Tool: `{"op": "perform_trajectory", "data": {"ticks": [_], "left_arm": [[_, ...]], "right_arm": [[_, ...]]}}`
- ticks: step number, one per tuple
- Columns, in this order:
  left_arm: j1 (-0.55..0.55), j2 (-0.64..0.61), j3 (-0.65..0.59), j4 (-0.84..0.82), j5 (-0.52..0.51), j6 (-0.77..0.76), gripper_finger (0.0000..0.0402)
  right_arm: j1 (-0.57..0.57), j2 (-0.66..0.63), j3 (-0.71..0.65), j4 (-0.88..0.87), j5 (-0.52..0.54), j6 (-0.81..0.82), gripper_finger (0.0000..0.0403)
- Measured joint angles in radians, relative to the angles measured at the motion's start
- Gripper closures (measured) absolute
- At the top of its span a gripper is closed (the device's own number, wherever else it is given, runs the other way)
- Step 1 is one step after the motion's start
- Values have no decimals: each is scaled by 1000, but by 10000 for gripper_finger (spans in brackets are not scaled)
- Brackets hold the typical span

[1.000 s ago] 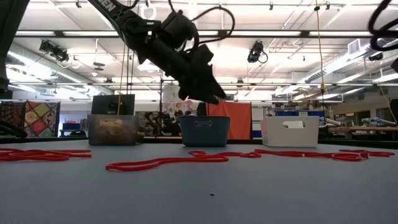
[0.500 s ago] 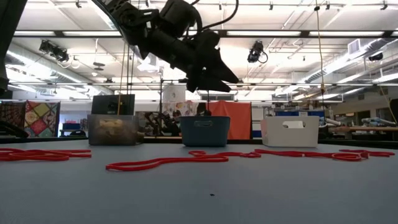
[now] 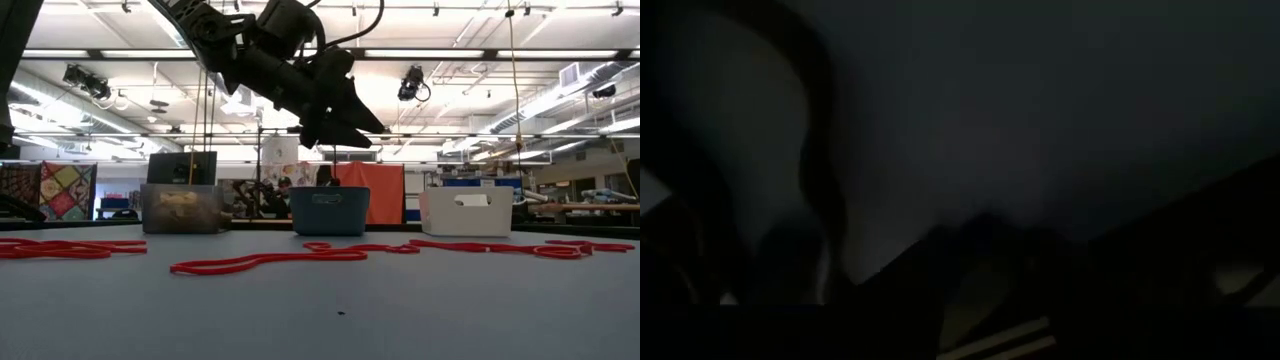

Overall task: Sort rubber bands into baskets
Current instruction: Put the black rubber band into the blue bin

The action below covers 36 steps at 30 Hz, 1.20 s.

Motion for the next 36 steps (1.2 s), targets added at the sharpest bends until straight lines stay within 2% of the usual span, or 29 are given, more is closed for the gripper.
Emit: {"op": "perform_trajectory", "data": {"ticks": [4, 9, 16, 19, 26, 28, 32, 36], "left_arm": [[-2, 0, 0, 0, -1, -13, 138], [-3, 0, 0, 0, -2, -19, 138], [-4, 0, 0, 27, 15, 5, 138], [-17, 0, 0, 79, 51, 5, 138], [-87, 8, -3, 182, 66, 15, 138], [-105, 8, -3, 191, 66, 31, 138], [-136, 10, -3, 218, 63, 37, 138], [-153, 17, -3, 234, 55, 40, 138]], "right_arm": [[-3, 1, 0, -2, 12, 16, 289], [-5, 2, 32, 1, 92, 14, 384], [-31, 2, 84, -27, 298, -40, 391], [-52, 2, 105, -64, 467, -62, 392], [-86, 2, 117, -62, 1030, -63, 392], [-104, 1, 117, -51, 1163, -65, 392], [-151, 1, 117, -37, 1374, -78, 392], [-214, 1, 117, 21, 1503, -156, 392]]}}
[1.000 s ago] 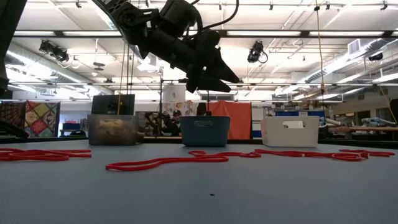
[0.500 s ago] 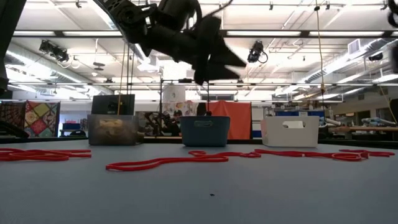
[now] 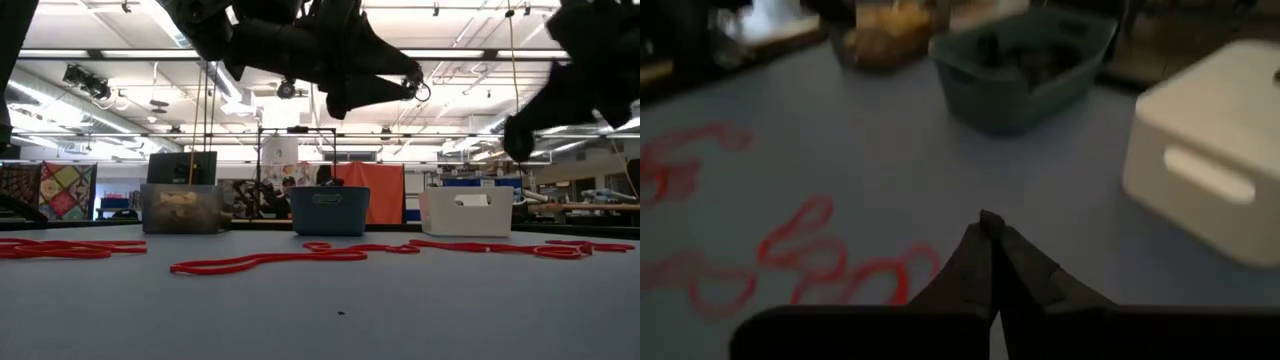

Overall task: Sort rubber bands into baskets
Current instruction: Put the black rubber band into the blue bin

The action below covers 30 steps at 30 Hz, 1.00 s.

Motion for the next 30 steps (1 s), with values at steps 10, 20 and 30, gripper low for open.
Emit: {"op": "perform_trajectory", "data": {"ticks": [10, 20, 30], "left_arm": [[-7, 69, 0, 67, -30, -4, 138], [-7, 97, 0, 138, -32, -5, 138], [-13, 97, 0, 155, -29, -20, 209]], "right_arm": [[-134, -2, 0, 469, 132, -489, 391], [-270, -2, 0, 954, -129, -1062, 390], [-330, -2, 0, 1004, -231, -1140, 390]]}}
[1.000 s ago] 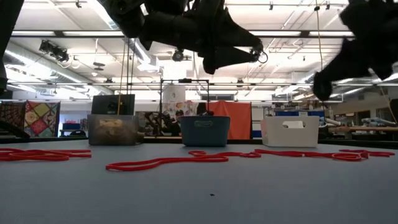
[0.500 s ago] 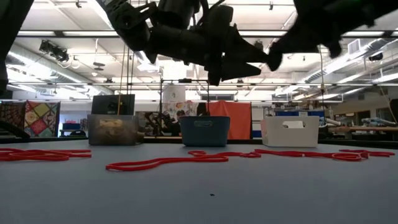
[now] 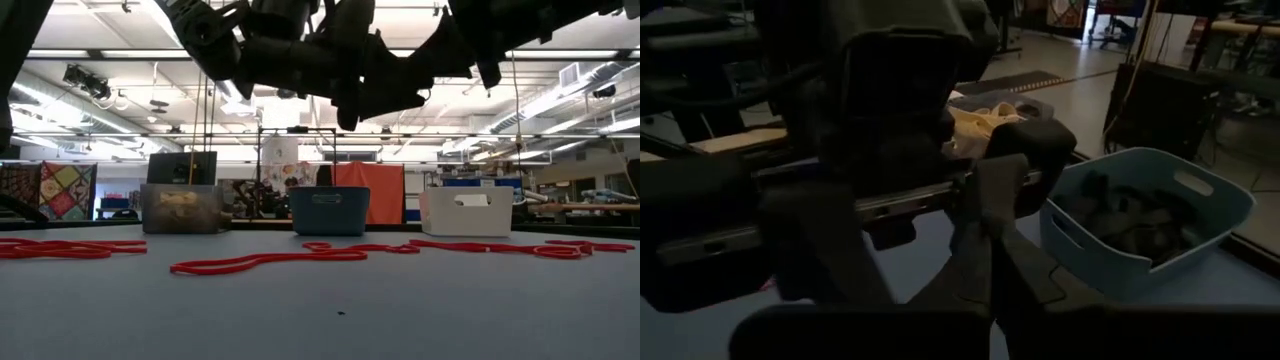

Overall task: Sort rubber bands into baskets
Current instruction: Put the black rubber band into the blue bin

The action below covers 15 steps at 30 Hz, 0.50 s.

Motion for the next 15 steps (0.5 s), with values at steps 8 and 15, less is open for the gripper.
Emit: {"op": "perform_trajectory", "data": {"ticks": [8, 15], "left_arm": [[2, -1, 0, -7, 0, -12, 371], [14, -2, 1, -37, 1, -21, 391]], "right_arm": [[0, 0, 0, 0, 19, -29, 388], [5, 1, 0, -28, 31, -19, 344]]}}
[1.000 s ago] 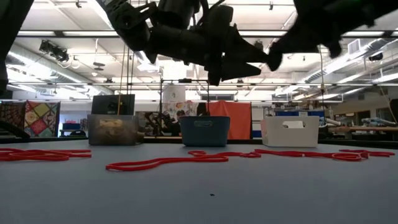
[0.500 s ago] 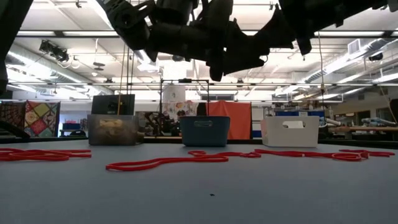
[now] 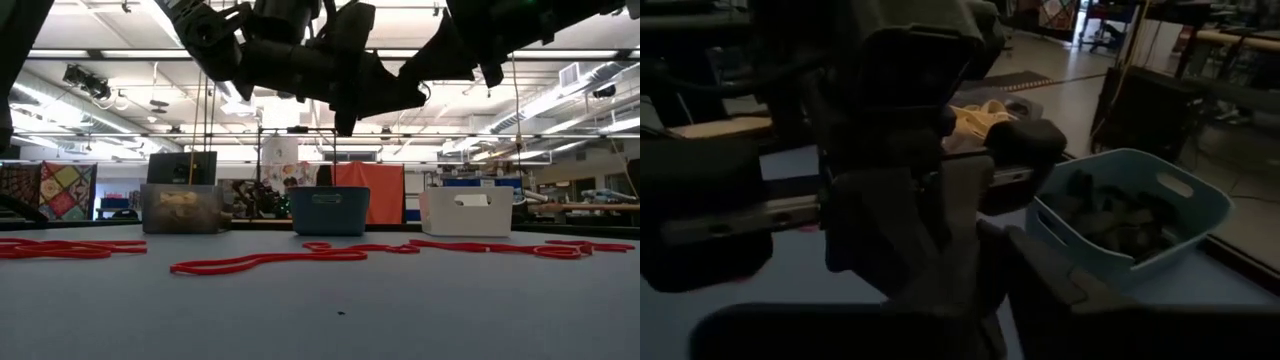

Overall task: Sort rubber bands into baskets
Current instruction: Put the black rubber band into the blue bin

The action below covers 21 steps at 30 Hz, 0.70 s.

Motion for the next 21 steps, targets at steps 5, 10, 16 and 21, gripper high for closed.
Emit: {"op": "perform_trajectory", "data": {"ticks": [5, 10, 16, 21], "left_arm": [[13, 0, 0, -36, 2, -3, 397], [50, 0, 0, -80, 4, -24, 395], [123, -20, 0, -196, 4, -43, 395], [209, -29, 0, -289, 3, -48, 394]], "right_arm": [[18, 0, 0, -54, 71, 1, 274], [47, 0, 0, -66, 183, -5, 206], [105, -6, 0, -148, 223, 82, 159], [137, -33, 0, -387, 97, 357, 149]]}}
